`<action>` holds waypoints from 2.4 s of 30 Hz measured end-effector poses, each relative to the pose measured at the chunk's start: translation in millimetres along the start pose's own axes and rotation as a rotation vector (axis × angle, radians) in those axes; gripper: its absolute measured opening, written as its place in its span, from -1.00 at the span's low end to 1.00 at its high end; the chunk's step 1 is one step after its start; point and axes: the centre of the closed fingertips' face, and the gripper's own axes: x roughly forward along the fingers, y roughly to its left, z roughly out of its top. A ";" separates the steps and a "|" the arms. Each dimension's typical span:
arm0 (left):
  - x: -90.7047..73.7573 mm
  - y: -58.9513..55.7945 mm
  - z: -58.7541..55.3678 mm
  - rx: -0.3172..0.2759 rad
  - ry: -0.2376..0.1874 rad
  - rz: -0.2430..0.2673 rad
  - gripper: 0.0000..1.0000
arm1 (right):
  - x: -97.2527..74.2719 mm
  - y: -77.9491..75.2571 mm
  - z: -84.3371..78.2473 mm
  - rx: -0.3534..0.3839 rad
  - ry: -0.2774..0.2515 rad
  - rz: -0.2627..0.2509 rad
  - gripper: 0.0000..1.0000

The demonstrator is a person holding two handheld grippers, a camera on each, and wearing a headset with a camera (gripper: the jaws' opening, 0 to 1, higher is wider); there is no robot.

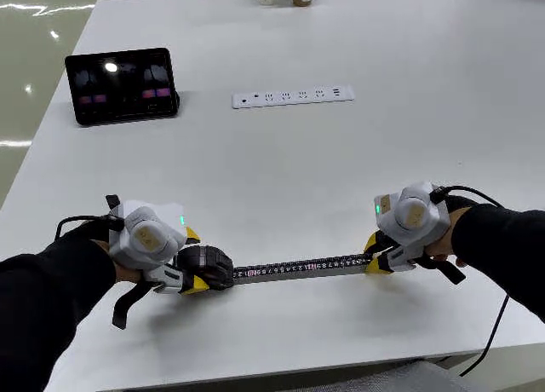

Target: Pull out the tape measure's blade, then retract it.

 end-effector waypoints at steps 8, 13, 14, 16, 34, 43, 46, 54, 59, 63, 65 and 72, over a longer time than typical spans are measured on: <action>-6.9 1.1 -2.8 -0.041 -0.009 -0.007 0.03 | -0.8 4.6 -1.7 -0.046 0.018 -0.001 -0.69; -10.9 -1.9 -5.0 -0.060 -0.002 -0.013 0.14 | -9.9 5.8 -2.7 -0.080 0.037 -0.002 -0.60; -11.5 -2.6 -4.9 -0.061 -0.003 -0.016 0.15 | -11.7 5.1 -1.8 -0.078 0.032 -0.005 -0.57; -12.9 -3.3 -4.6 -0.076 -0.009 -0.017 0.21 | -15.7 3.8 1.3 -0.061 0.011 -0.015 -0.53; -24.1 -7.4 -0.6 -0.293 -0.111 -0.003 0.75 | -41.4 9.4 -4.8 0.108 -0.119 -0.142 -0.30; -31.8 4.4 -5.8 -0.420 -0.164 0.105 0.83 | -52.9 5.9 -8.7 0.236 -0.191 -0.204 -0.09; -34.5 10.4 -7.5 -0.471 -0.193 0.147 0.95 | -56.6 9.3 -6.8 0.267 -0.213 -0.221 0.01; -43.7 15.4 -15.5 -0.569 -0.239 0.220 0.98 | -61.8 14.5 -15.3 0.353 -0.250 -0.277 0.26; -55.1 16.6 -15.1 -0.598 -0.274 0.293 0.98 | -67.7 16.5 -22.3 0.412 -0.280 -0.320 0.33; -59.5 16.8 -20.8 -0.623 -0.283 0.314 0.98 | -73.5 13.6 -29.9 0.464 -0.313 -0.341 0.39; -61.3 16.0 -24.0 -0.632 -0.281 0.322 0.98 | -74.8 14.4 -31.8 0.472 -0.321 -0.353 0.47; -71.2 14.8 -33.1 -0.651 -0.312 0.346 0.98 | -74.8 21.5 -41.4 0.502 -0.325 -0.380 0.73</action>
